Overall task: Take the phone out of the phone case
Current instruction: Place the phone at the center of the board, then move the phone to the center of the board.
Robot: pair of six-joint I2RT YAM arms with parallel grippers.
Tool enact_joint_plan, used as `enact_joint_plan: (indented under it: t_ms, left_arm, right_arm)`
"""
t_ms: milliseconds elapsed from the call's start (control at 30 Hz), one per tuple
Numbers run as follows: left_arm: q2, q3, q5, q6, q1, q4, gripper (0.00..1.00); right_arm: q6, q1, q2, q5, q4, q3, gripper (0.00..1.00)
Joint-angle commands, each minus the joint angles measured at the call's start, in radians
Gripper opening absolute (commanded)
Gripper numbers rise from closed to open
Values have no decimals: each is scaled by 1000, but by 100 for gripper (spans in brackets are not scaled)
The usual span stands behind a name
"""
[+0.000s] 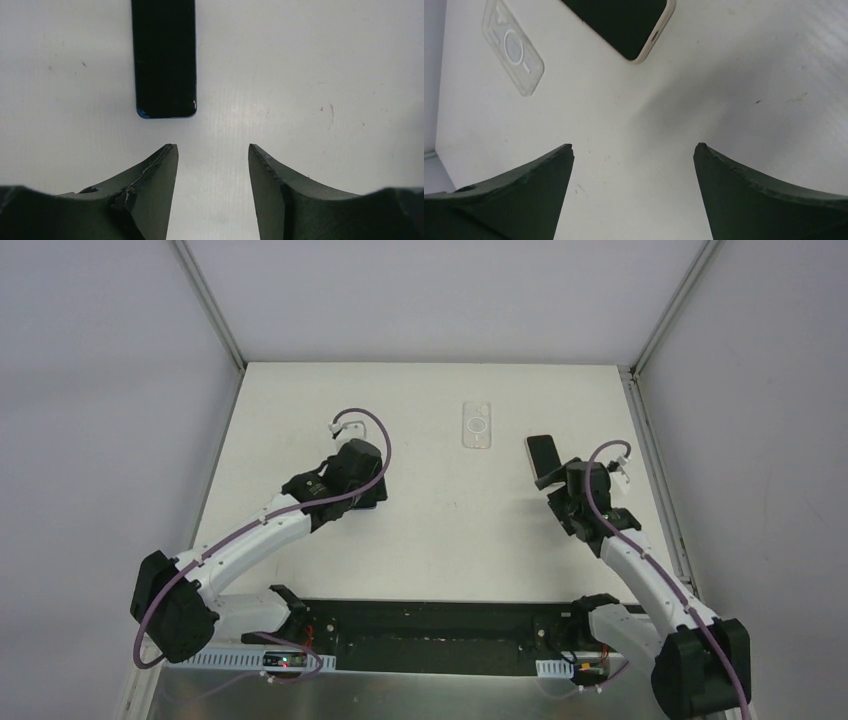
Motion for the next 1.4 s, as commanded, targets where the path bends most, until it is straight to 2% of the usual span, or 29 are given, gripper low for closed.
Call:
enact_joint_plan:
  t_ms: [0, 133, 300, 467, 567, 867, 1133, 1367]
  left_arm:
    - [-83, -59, -113, -104, -49, 32, 54]
    - [-145, -138, -115, -151, -90, 85, 54]
    - [-216, -210, -89, -162, -94, 111, 54]
    - [-266, -267, -87, -161, -93, 164, 52]
    - [-267, -294, -60, -153, -93, 228, 52]
    - [-193, -273, -3, -170, -93, 254, 51]
    - [-199, -295, 18, -192, -94, 280, 50]
    - [-198, -314, 38, -204, -93, 305, 49]
  right_arm:
    - [9, -99, 130, 119, 74, 118, 91]
    - [-2, -200, 346, 116, 80, 236, 81]
    - [-81, -261, 560, 77, 73, 365, 78]
    - [-62, -340, 690, -34, 92, 407, 62]
    - [-54, -350, 717, -70, 77, 438, 55]
    - [-30, -350, 755, -150, 59, 458, 53]
    - [-37, -342, 796, -209, 5, 489, 42]
    - [-56, -292, 786, -209, -19, 472, 40]
